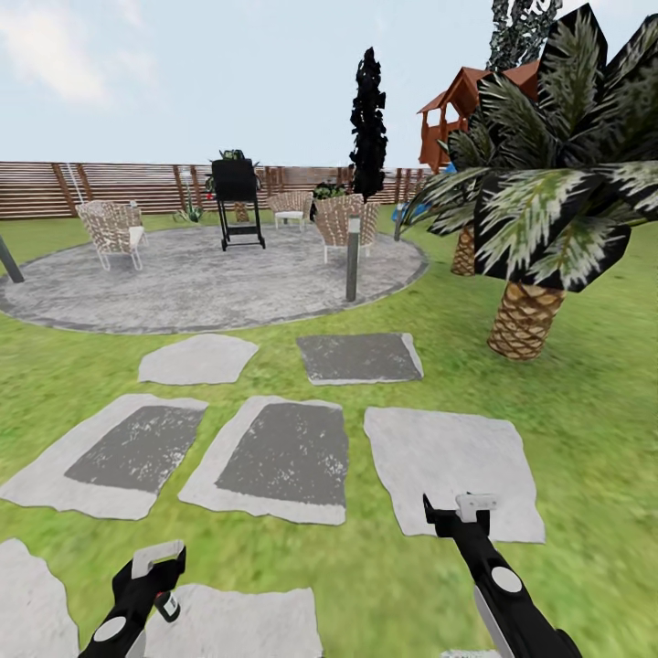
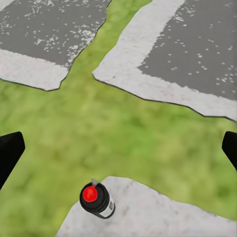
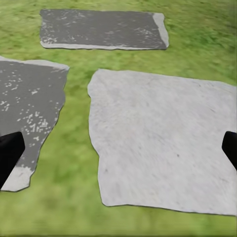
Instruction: In the garden, pick up the pesticide atomizer on the floor and spray pesticide onto both trees until each tree trunk is fully covered.
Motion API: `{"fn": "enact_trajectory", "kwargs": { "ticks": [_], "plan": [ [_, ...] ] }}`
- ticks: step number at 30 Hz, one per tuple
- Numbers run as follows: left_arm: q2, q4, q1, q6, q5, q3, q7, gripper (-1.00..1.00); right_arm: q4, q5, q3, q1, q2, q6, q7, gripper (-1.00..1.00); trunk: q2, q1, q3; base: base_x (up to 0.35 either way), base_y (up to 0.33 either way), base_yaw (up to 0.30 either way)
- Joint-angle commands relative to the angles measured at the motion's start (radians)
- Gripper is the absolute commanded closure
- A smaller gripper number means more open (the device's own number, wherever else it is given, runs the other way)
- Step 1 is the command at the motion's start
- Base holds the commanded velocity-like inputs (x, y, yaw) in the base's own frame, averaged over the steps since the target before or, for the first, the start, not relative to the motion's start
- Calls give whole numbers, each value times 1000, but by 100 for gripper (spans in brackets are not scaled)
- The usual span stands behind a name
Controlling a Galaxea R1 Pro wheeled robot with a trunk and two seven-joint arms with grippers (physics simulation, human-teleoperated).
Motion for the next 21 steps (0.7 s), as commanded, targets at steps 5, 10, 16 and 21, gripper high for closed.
{"fn": "enact_trajectory", "kwargs": {
  "ticks": [5, 10, 16, 21],
  "plan": [
    [-1, 1, -1, 0, 0, 0, 0, -100, 1, 0, 0, 0, 0, 0, 0, -100, -35, 19, -16, 0, 0, -2],
    [-1, 3, -2, 0, 0, 0, 0, -100, 2, 0, 0, 0, 0, 0, 0, -100, -70, 38, -33, 0, 0, 0],
    [-2, 3, -3, 0, 0, 0, 0, -100, 2, 0, -1, 0, 0, 0, -1, -100, -85, 48, -63, 0, 0, 0],
    [-1, 3, -3, 0, 0, 0, 0, -100, 2, 0, -1, 0, 0, 0, -1, -100, -86, 50, -91, 0, 0, 0]
  ]
}}
